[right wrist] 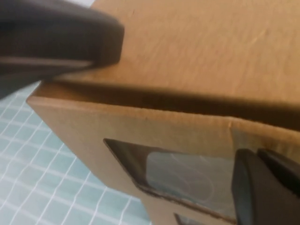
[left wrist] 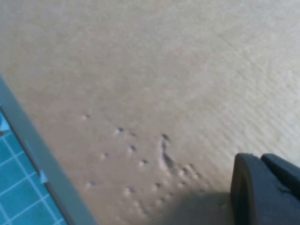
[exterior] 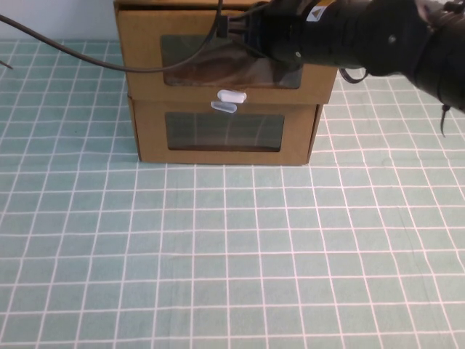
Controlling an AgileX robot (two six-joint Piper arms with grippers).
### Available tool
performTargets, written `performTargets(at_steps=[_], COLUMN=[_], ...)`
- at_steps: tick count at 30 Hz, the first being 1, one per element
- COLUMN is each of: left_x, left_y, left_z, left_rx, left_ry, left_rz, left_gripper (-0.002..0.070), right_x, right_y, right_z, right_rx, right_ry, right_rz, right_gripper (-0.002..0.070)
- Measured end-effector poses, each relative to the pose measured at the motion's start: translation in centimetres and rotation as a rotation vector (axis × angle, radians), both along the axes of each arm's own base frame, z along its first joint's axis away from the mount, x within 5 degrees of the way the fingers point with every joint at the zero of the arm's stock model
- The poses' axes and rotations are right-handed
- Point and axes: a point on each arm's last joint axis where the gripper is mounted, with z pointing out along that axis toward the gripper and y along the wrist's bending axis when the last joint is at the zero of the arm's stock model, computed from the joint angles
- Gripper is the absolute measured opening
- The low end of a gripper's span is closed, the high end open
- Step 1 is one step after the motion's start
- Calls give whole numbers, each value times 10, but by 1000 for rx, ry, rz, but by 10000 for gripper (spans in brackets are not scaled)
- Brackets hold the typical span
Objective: Close the shoe box
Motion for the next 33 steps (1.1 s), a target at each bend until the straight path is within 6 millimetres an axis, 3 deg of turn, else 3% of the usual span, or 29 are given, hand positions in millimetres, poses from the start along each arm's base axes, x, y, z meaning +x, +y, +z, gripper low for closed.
performTargets(at_steps=[13, 19, 22, 27, 33], left_x=[-1, -1, -2, -11, -38], left_y=[-2, -2, -1, 6, 35], left_z=[1, 0, 2, 12, 54], left_rx=[-15, -16, -11, 52, 70], left_ry=[5, 7, 3, -28, -125], left_rz=[-16, -17, -17, -8, 54], left_gripper=[-5, -5, -5, -5, -5], right_x=[37, 38, 30, 4, -38], right_y=[14, 10, 6, -4, -26], right_z=[-13, -17, -13, 21, 65], right_rx=[40, 12, -28, -59, -129], right_ry=[10, 75, 117, 107, 93], right_rz=[-20, 5, 50, 116, 165], right_gripper=[-12, -13, -13, -13, -12])
